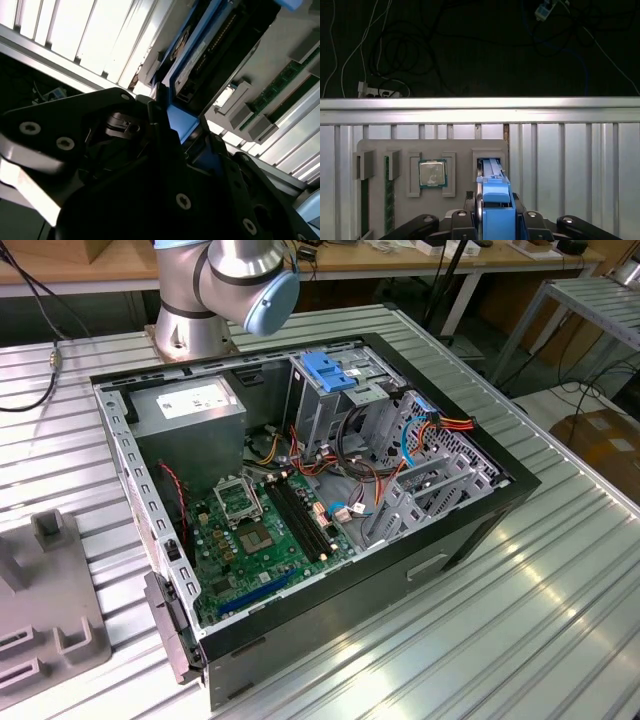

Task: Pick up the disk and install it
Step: 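Pick up the disk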

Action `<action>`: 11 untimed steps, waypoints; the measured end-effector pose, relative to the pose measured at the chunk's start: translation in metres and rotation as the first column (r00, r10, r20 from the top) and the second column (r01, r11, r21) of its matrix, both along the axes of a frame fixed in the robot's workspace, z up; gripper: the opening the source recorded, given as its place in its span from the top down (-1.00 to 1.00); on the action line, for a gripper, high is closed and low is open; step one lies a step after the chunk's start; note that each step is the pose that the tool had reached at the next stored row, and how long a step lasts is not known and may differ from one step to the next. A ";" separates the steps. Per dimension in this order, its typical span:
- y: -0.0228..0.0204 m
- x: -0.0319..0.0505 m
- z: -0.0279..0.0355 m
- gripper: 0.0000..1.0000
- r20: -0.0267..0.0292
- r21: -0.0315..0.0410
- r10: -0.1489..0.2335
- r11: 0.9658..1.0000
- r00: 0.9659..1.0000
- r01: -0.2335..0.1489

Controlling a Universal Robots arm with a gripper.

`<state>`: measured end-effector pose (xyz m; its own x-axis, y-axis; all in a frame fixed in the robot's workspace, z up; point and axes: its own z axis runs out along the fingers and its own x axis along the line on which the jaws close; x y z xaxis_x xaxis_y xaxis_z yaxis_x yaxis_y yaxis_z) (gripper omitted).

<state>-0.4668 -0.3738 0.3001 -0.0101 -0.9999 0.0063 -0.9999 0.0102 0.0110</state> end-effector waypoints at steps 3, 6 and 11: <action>-0.0006 0.0000 0.0000 0.25 0.000 0.000 0.003 1.000 1.000 -0.003; -0.0006 0.0000 -0.0001 0.25 0.000 0.000 0.003 1.000 1.000 -0.003; -0.0006 0.0000 -0.0001 0.25 0.000 0.000 0.003 1.000 1.000 -0.003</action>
<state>-0.4667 -0.3744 0.3001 -0.0068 -1.0000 0.0064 -0.9999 0.0068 0.0112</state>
